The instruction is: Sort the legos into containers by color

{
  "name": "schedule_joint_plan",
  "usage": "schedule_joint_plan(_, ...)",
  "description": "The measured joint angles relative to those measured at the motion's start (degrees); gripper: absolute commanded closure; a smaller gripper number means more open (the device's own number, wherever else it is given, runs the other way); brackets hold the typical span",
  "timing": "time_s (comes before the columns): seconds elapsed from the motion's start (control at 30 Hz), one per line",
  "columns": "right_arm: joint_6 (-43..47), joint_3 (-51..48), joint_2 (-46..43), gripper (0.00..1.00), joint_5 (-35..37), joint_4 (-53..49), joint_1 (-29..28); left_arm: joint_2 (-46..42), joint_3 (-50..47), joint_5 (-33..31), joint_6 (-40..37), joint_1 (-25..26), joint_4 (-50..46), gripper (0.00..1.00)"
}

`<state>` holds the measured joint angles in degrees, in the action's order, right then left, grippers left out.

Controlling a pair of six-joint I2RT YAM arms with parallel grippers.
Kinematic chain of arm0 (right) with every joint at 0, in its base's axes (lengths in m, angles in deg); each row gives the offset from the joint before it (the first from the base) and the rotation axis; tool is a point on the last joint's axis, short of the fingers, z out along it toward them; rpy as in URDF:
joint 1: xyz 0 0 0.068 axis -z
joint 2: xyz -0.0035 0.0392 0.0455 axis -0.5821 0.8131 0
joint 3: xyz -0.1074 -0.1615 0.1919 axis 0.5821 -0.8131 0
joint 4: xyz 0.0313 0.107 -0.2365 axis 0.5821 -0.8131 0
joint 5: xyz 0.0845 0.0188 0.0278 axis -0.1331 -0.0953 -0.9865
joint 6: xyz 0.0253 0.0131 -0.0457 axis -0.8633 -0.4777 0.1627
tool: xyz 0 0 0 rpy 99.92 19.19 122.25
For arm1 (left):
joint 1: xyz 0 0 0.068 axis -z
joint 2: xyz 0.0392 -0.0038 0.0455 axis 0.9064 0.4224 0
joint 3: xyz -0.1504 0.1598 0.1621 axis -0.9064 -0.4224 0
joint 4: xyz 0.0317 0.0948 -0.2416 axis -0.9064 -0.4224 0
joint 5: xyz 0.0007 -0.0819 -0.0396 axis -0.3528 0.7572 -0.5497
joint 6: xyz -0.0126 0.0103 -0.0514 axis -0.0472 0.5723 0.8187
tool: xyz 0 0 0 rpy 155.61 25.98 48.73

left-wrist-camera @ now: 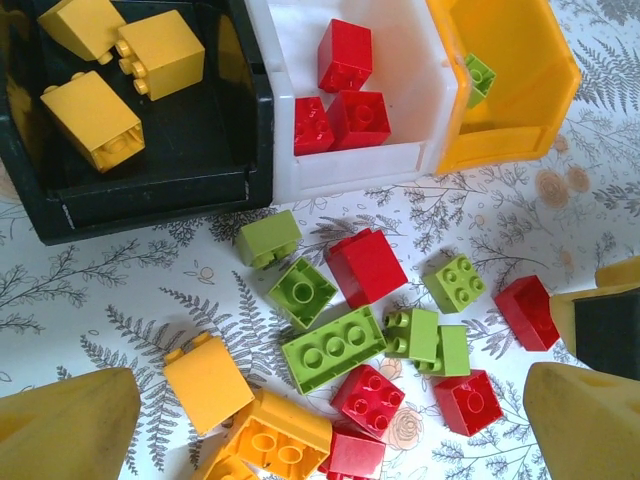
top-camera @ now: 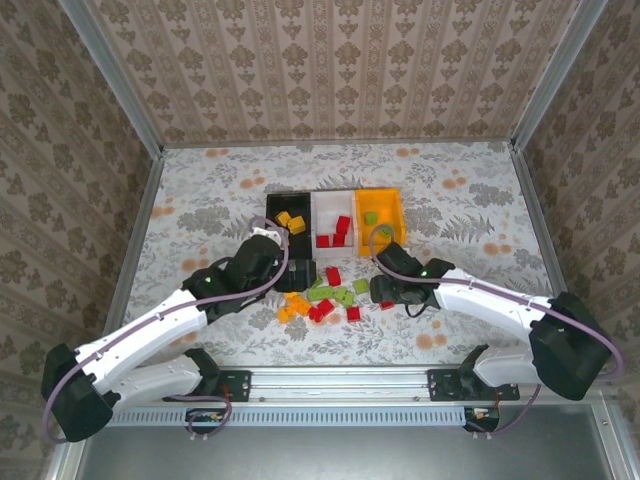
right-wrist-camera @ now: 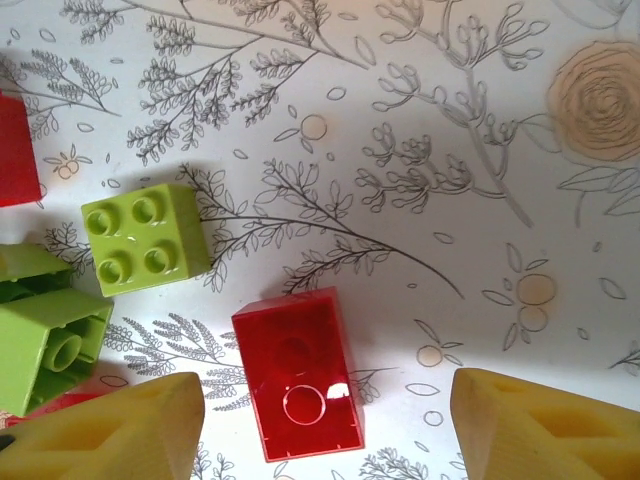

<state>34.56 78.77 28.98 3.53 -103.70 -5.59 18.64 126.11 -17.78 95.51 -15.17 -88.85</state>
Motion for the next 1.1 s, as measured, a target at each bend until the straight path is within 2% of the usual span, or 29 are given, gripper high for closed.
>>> schedule_joint_plan(0.17,0.48,0.74,7.43,0.40,-0.66,0.63,0.00,-0.83,-0.44,-0.33,0.59,-0.04,-0.42,0.00)
schedule_joint_plan(0.37,-0.04,0.74,9.44,0.65,-0.61,0.68,0.00,-2.56,-1.05,-1.16,0.72,-0.44,-1.40,0.00)
schedule_joint_plan(0.47,0.15,1.18,9.33,0.72,-0.52,0.63,0.00,-3.65,-1.95,-1.62,1.09,-1.09,-1.86,0.00)
schedule_joint_plan(0.6,2.16,5.60,8.22,0.73,-0.70,-1.84,-0.02,-6.01,-3.61,-1.95,1.53,-2.03,-2.78,0.00)
schedule_joint_plan(0.77,4.68,19.91,8.92,0.73,-1.70,-3.19,-0.59,-8.72,-4.57,-2.60,1.53,-2.71,-4.44,0.00)
schedule_joint_plan(0.9,6.05,33.55,16.83,0.72,-1.75,-2.03,-0.74,-10.14,-5.57,-2.73,1.99,-2.75,-6.03,0.00)
schedule_joint_plan(1.1,6.49,48.24,33.48,0.70,-1.40,-2.27,1.42,-10.54,-7.89,-2.51,2.58,-3.41,-6.95,0.02)
